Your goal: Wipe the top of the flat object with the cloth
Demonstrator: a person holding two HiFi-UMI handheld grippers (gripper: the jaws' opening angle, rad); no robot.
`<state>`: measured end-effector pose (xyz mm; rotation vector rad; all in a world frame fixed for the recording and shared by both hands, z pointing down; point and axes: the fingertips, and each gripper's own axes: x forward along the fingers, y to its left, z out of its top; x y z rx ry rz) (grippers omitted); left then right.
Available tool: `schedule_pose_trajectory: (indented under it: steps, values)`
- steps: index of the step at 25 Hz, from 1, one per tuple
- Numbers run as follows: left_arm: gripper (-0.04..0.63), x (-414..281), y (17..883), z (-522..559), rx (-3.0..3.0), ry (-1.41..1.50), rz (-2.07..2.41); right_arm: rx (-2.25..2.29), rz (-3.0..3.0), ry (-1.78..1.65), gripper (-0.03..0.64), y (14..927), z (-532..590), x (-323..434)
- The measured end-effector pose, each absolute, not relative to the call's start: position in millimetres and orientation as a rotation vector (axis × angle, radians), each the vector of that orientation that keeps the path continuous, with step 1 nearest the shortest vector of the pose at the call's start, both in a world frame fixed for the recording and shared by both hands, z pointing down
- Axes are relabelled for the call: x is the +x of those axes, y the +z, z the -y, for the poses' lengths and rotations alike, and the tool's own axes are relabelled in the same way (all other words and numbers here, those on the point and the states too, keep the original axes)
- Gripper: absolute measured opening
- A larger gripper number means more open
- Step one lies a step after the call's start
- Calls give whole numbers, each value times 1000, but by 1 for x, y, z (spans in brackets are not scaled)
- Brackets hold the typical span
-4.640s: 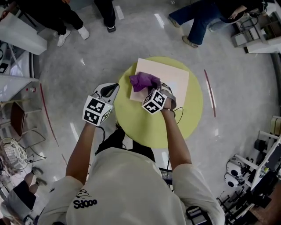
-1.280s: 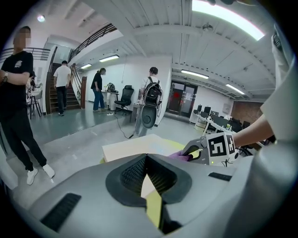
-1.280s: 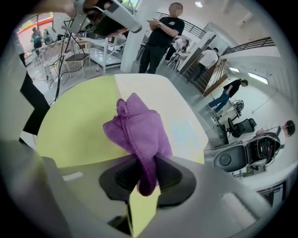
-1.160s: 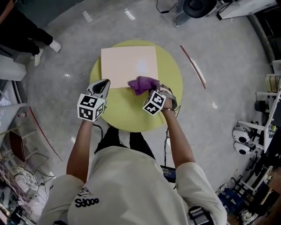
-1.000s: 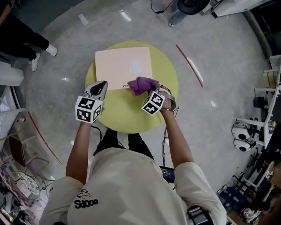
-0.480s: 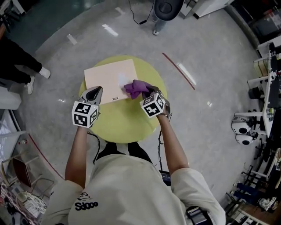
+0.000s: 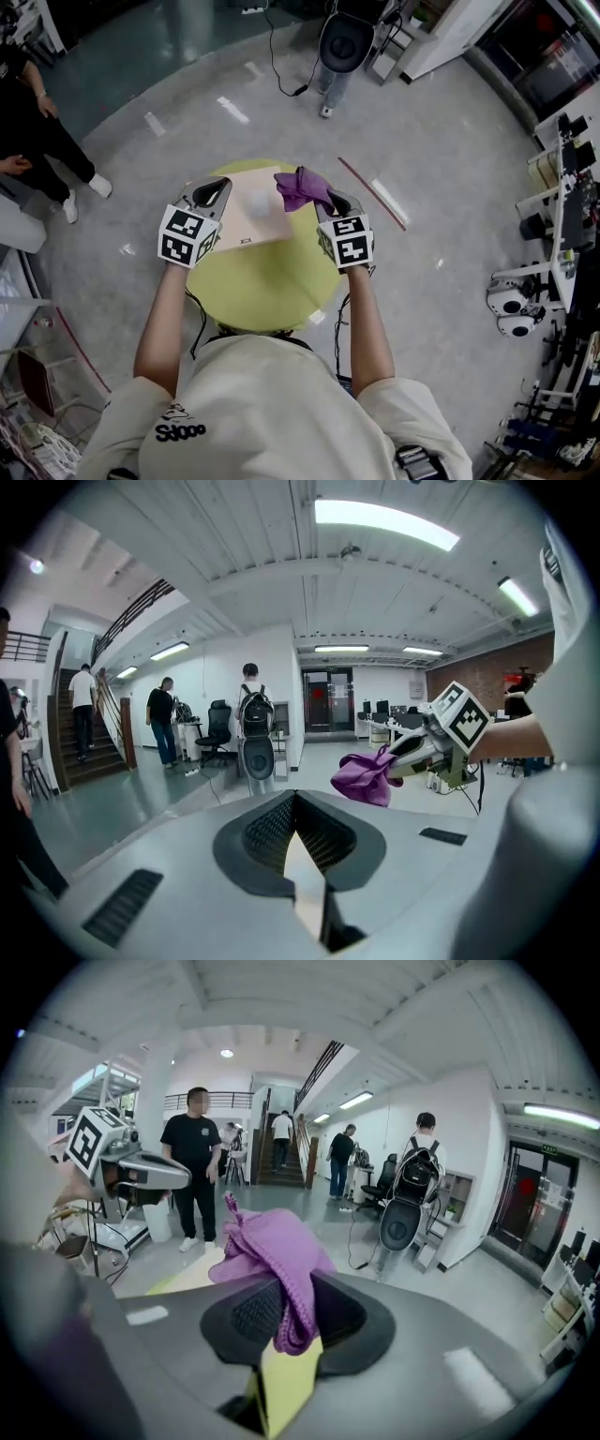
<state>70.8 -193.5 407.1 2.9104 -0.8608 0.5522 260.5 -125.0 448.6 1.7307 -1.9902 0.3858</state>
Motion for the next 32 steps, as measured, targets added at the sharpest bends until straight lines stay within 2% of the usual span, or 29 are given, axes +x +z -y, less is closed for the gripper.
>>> schedule_pose_trajectory:
  steps: [6,18,32]
  values:
    - [5,74,346,198,3012,472,845,1806,2049,215,87,372,126,260]
    - [5,57,259,176,3168,260,897,1843,2153,-46,86,274,98,233]
    - [5,67,238,162,3212,245,857,1798,2185,-82,83,257,100,224]
